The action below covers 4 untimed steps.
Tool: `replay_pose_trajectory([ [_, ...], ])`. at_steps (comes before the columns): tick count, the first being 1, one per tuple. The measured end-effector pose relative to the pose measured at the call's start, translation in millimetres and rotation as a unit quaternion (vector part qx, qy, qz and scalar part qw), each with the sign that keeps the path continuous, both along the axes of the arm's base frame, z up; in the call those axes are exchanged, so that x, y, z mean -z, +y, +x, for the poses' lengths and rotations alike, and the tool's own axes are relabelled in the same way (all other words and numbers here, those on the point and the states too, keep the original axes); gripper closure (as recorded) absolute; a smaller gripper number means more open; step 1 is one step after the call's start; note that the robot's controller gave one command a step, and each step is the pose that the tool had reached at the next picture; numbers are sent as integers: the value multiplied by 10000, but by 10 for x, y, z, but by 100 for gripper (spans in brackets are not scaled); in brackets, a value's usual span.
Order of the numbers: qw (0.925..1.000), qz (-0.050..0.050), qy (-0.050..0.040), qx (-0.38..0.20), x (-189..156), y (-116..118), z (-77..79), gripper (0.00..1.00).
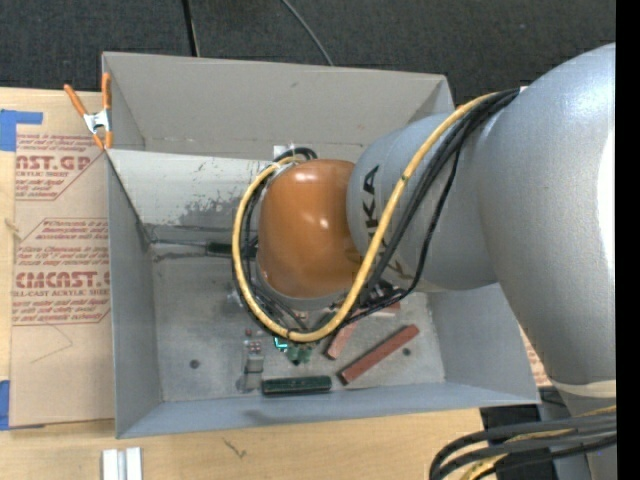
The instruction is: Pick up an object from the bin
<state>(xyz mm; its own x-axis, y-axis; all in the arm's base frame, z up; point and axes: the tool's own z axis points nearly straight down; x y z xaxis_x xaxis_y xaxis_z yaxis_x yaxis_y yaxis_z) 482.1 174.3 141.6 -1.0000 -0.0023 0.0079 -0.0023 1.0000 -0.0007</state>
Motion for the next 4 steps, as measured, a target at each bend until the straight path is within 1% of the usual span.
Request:
replay_pose_trajectory([
  [1,10000,8,-36,10,-37,-8,23,0],
  [2,9889,23,-72,-1483,444,-447,69,0],
  [3,9767,17,-10,-2148,345,-774,370,0],
  [4,9583,17,-52,-2856,379,-1166,306,0],
])
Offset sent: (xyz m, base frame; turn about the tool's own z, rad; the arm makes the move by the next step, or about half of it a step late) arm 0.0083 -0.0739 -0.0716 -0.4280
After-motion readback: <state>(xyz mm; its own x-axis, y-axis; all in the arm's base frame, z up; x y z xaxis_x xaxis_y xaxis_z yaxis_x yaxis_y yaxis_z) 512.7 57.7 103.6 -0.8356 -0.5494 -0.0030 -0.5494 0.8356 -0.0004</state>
